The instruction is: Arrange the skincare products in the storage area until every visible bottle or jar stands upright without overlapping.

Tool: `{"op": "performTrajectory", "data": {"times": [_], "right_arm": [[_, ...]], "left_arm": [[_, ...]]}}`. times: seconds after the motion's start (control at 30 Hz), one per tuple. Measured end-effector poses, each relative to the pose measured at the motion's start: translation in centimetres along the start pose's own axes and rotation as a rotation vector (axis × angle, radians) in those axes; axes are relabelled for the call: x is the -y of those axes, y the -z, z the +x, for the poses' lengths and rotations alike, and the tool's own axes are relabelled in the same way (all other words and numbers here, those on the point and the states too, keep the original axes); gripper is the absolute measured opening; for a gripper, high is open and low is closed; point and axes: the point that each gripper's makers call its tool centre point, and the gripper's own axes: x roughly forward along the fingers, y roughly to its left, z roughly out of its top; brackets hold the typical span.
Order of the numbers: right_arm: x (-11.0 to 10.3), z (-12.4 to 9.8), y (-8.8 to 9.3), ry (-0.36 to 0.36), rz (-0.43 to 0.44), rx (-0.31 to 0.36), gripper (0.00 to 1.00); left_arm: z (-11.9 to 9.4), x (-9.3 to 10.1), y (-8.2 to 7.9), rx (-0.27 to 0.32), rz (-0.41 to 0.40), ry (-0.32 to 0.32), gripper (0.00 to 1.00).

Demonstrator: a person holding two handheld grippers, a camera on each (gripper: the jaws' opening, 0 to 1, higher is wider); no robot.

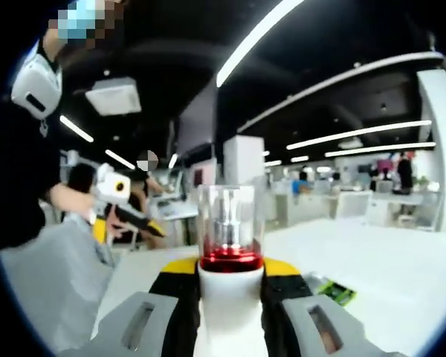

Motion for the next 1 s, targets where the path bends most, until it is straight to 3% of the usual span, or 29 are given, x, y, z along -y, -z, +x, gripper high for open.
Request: {"op": "performTrajectory", "data": {"times": [0.37, 1.0], "right_arm": [[2.0, 0.9, 3.6, -0.007, 0.002, -0.003, 0.23], [3.1, 2.1, 6.2, -0.059, -0.015, 0.024, 0.23]], "left_arm": [[1.2, -1.2, 2.3, -0.015, -0.009, -0.02, 0.89], [0.8, -1.7, 2.0, -0.061, 0.066, -0.026, 0.9]]}}
